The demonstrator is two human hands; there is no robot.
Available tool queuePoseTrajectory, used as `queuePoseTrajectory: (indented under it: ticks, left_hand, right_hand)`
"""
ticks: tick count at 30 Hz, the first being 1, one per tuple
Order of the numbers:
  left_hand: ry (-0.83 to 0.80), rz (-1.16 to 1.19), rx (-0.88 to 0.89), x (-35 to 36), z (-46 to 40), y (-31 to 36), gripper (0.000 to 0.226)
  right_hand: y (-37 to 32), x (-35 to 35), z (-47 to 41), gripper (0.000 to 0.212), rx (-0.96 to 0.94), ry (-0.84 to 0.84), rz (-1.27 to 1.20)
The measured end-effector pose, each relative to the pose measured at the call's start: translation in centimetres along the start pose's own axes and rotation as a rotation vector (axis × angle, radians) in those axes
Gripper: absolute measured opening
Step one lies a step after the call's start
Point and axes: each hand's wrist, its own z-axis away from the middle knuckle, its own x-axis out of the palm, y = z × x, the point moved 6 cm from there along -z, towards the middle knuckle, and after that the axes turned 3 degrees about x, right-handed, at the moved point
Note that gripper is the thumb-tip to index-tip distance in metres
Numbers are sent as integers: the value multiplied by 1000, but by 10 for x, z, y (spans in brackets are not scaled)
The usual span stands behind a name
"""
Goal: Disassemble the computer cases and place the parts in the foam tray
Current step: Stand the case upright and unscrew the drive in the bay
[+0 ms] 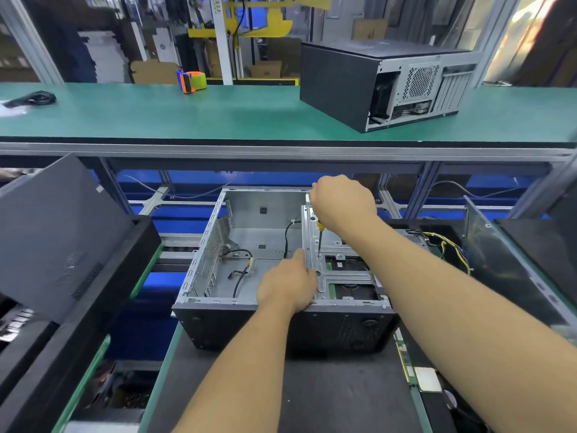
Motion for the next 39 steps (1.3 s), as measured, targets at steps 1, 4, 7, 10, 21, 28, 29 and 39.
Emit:
queuePoseTrajectory:
  ticks: [1,4,7,10,21,28,29,39]
  left_hand:
    - [-2,5,-2,0,0,0,26]
    - [-14,14,-7,1,-2,-1,33]
    - [-21,9,-13,2,-1,-3,35]
    - [-27,-4,-20,3,-2,-2,37]
    - [-66,-13,-29,4,-2,-2,41]
    - [-64,-2,-25,3,-1,-1,35]
    - [-63,-3,-27,3,-1,-1,35]
    - [-62,-15,-25,3,1,-3,38]
  right_hand:
    - [-3,-1,-3,26,-15,-45,1]
    - [-2,-3,-11,25,-71,-145,-69]
    - [0,-1,-10,31,-141,-182,-83]
    - [0,1,-8,33,-185,-203,-112]
    - [-2,3,-8,34,-243,-213,-153]
    - [0,2,-4,33,-258,-178,-146]
    - [-5,2,-2,34,-264,-177,-134]
    - [-18,-11,-22,13,19,-306,33]
